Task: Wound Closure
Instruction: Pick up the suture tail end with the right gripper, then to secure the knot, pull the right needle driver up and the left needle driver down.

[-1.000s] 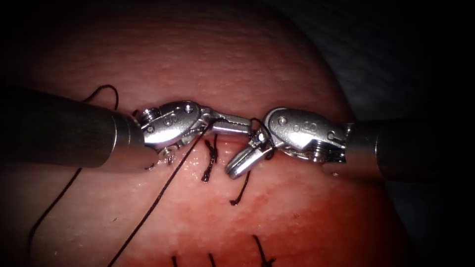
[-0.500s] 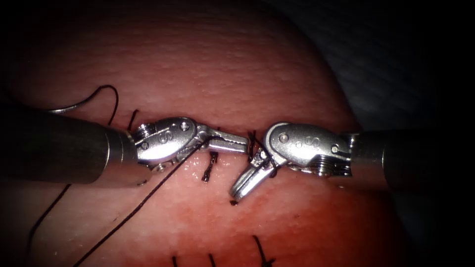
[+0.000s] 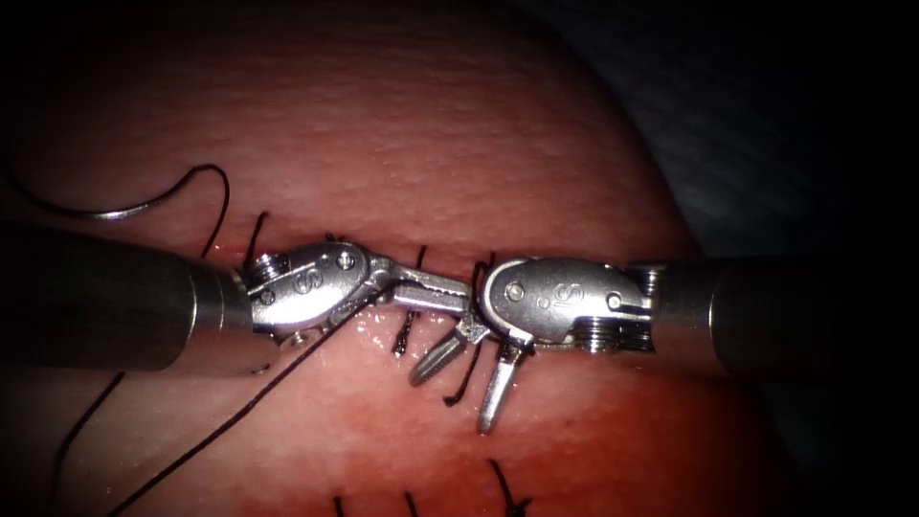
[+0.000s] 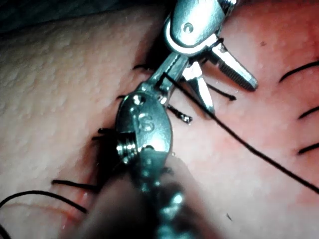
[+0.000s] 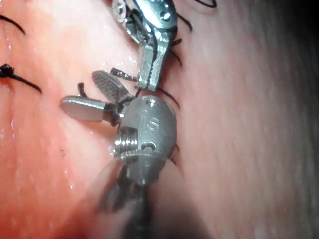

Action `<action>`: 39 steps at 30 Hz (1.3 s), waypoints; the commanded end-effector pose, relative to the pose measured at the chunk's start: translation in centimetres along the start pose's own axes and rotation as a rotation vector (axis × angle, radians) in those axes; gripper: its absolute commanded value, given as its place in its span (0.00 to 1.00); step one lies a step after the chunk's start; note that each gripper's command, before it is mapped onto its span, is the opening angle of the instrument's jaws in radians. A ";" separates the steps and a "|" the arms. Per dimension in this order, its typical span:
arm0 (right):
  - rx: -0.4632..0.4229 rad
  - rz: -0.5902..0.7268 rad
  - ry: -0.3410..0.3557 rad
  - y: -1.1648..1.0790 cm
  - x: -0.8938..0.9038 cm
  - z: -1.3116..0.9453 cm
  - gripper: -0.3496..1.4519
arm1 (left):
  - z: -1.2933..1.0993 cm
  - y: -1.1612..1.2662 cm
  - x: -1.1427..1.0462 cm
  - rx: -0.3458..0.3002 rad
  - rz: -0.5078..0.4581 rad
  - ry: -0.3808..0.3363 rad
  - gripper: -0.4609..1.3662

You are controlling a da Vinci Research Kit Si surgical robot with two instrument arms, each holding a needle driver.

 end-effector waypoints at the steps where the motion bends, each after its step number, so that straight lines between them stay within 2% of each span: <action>1: 0.003 0.002 -0.022 0.01 0.00 0.00 0.68 | 0.00 0.00 0.00 -0.004 0.000 0.000 0.06; 3: 0.015 0.006 -0.056 0.02 0.00 -0.01 0.46 | 0.00 0.00 0.00 -0.004 0.000 0.000 0.06; 4: 0.030 0.007 -0.072 0.02 0.00 -0.01 0.16 | 0.00 0.00 0.00 -0.004 0.000 0.000 0.06; 5: 0.040 0.008 -0.077 0.02 0.00 -0.01 0.00 | 0.00 0.00 0.00 -0.004 0.000 0.000 0.06; 12: 0.057 0.014 -0.089 0.09 0.03 -0.15 0.00 | -0.01 0.01 -0.01 -0.005 0.000 0.000 0.06; 20: 0.016 0.023 -0.086 0.17 0.04 -0.35 0.00 | -0.07 0.06 -0.05 -0.012 0.005 -0.002 0.06; 30: 0.000 0.023 -0.054 0.18 0.03 -0.42 0.00 | -0.22 0.15 -0.13 -0.019 0.012 -0.011 0.06; 33: -0.017 0.023 -0.055 0.17 0.02 -0.51 0.00 | -0.23 0.18 -0.15 -0.020 0.014 -0.012 0.06; 39: -0.099 0.039 -0.030 0.19 -0.02 -0.82 0.00 | -0.22 0.29 -0.20 -0.022 0.018 -0.025 0.06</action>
